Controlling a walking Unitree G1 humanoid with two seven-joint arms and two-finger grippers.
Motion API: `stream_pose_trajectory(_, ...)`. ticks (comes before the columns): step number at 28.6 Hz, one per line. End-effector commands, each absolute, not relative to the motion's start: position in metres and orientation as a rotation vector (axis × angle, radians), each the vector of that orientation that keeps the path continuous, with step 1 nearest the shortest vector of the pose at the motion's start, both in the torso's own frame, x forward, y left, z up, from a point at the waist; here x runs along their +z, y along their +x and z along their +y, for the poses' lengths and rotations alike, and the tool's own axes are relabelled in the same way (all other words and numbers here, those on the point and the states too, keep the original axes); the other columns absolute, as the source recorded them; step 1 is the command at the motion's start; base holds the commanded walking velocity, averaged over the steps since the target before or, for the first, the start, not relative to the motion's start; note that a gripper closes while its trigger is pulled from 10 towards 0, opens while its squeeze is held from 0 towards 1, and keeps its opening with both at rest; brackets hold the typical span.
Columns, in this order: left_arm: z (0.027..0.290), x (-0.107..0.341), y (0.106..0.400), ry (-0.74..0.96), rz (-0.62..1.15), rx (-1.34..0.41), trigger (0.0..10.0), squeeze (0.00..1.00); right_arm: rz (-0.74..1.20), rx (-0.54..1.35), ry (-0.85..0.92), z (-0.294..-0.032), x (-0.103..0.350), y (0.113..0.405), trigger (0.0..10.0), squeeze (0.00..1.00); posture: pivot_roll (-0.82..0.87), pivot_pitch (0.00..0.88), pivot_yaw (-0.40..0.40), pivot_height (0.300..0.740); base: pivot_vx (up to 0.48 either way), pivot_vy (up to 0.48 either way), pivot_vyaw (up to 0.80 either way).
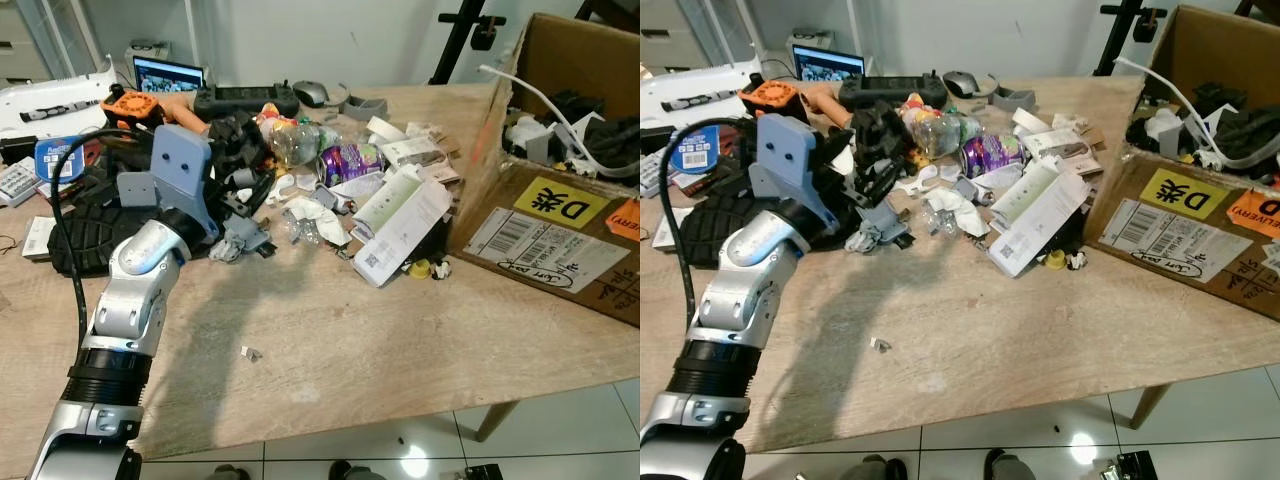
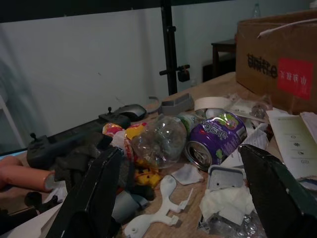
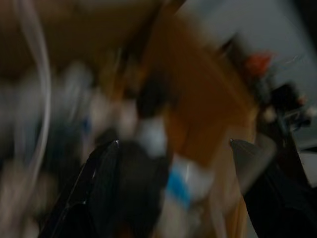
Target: Picking trash to rubbish bin
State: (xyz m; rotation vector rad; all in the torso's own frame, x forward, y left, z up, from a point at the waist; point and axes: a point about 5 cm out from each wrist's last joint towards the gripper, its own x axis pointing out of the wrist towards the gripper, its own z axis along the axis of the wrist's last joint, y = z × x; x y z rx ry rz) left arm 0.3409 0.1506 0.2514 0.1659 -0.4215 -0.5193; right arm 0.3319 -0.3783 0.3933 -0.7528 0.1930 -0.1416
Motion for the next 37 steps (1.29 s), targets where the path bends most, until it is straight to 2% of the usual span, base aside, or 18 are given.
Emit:
stream_pose_trajectory(1, 0.148, 0.249, 0.338, 0.184, -0.406, -0.544, 10.0, 0.0, 0.277, -0.137, -0.791, -0.387, 0.39, 0.325, 10.0, 0.0, 0.0, 0.196, -0.013, 0.74, 0.0, 0.0, 0.0)
stream_pose_trajectory(4, 0.148, 0.249, 0.338, 0.188, -0.404, -0.554, 10.0, 0.0, 0.433, -0.01, -0.831, -0.387, 0.376, 0.322, 10.0, 0.0, 0.0, 0.196, -0.013, 0.74, 0.0, 0.0, 0.0)
stream_pose_trajectory(9, 0.148, 0.249, 0.337, 0.186, -0.4, -0.56, 10.0, 0.0, 0.49, 0.175, -0.824, -0.375, 0.374, 0.322, 10.0, 0.0, 0.0, 0.198, -0.013, 0.74, 0.0, 0.0, 0.0)
stream_pose_trajectory(10, 0.148, 0.249, 0.337, 0.186, -0.4, -0.56, 10.0, 0.0, 0.49, 0.175, -0.824, -0.375, 0.374, 0.322, 10.0, 0.0, 0.0, 0.198, -0.013, 0.74, 0.0, 0.0, 0.0)
stream_pose_trajectory(11, 0.148, 0.249, 0.336, 0.183, -0.399, -0.562, 10.0, 0.0, 0.427, 0.283, -0.791, -0.361, 0.386, 0.325, 10.0, 0.0, 0.0, 0.198, -0.012, 0.74, 0.0, 0.0, 0.0)
stream_pose_trajectory(13, 0.148, 0.249, 0.336, 0.183, -0.399, -0.562, 10.0, 0.0, 0.427, 0.283, -0.791, -0.361, 0.386, 0.325, 10.0, 0.0, 0.0, 0.198, -0.012, 0.74, 0.0, 0.0, 0.0)
stream_pose_trajectory(15, 0.149, 0.25, 0.336, 0.176, -0.401, -0.561, 10.0, 0.0, 0.303, 0.33, -0.752, -0.347, 0.404, 0.328, 10.0, 0.0, 0.0, 0.198, -0.011, 0.74, 0.0, 0.0, 0.0)
stream_pose_trajectory(16, 0.149, 0.25, 0.336, 0.176, -0.401, -0.561, 10.0, 0.0, 0.303, 0.33, -0.752, -0.347, 0.404, 0.328, 10.0, 0.0, 0.0, 0.198, -0.011, 0.74, 0.0, 0.0, 0.0)
stream_pose_trajectory(18, 0.149, 0.251, 0.337, 0.171, -0.405, -0.556, 10.0, 0.0, 0.147, 0.265, -0.724, -0.338, 0.428, 0.33, 10.0, 0.0, 0.0, 0.198, -0.011, 0.74, 0.0, 0.0, 0.0)
stream_pose_trajectory(21, 0.149, 0.251, 0.337, 0.17, -0.406, -0.553, 10.0, 0.0, 0.087, 0.201, -0.743, -0.336, 0.442, 0.329, 10.0, 0.0, 0.0, 0.197, -0.013, 0.74, 0.0, 0.0, 0.0)
stream_pose_trajectory(28, 0.15, 0.251, 0.337, 0.158, -0.405, -0.547, 10.0, 0.0, 0.081, 0.186, -0.774, -0.337, 0.45, 0.325, 10.0, 0.0, 0.0, 0.197, -0.015, 0.74, 0.0, 0.0, 0.0)
stream_pose_trajectory(32, 0.15, 0.252, 0.337, 0.155, -0.406, -0.543, 10.0, 0.0, 0.065, 0.041, -0.812, -0.347, 0.454, 0.323, 10.0, 0.0, -0.01, 0.199, -0.016, 0.74, 0.0, 0.0, 0.0)
stream_pose_trajectory(33, 0.15, 0.251, 0.337, 0.156, -0.404, -0.545, 10.0, 0.0, 0.084, -0.088, -0.871, -0.357, 0.453, 0.32, 10.0, 0.0, -0.01, 0.199, -0.016, 0.74, 0.0, 0.0, 0.0)
stream_pose_trajectory(34, 0.15, 0.251, 0.337, 0.156, -0.404, -0.545, 10.0, 0.0, 0.084, -0.088, -0.871, -0.357, 0.453, 0.32, 10.0, 0.0, -0.01, 0.199, -0.016, 0.74, 0.0, 0.0, 0.0)
stream_pose_trajectory(35, 0.148, 0.25, 0.336, 0.159, -0.402, -0.552, 10.0, 0.0, 0.139, -0.172, -0.923, -0.368, 0.448, 0.317, 10.0, 0.0, -0.01, 0.201, -0.016, 0.74, 0.0, 0.0, 0.0)
stream_pose_trajectory(36, 0.146, 0.249, 0.336, 0.162, -0.399, -0.559, 10.0, 0.0, 0.29, -0.248, -1.037, -0.384, 0.436, 0.311, 10.0, 0.0, -0.01, 0.201, -0.015, 0.74, 0.0, 0.0, 0.0)
stream_pose_trajectory(37, 0.146, 0.249, 0.336, 0.162, -0.399, -0.559, 10.0, 0.0, 0.29, -0.248, -1.037, -0.384, 0.436, 0.311, 10.0, 0.0, -0.01, 0.201, -0.015, 0.74, 0.0, 0.0, 0.0)
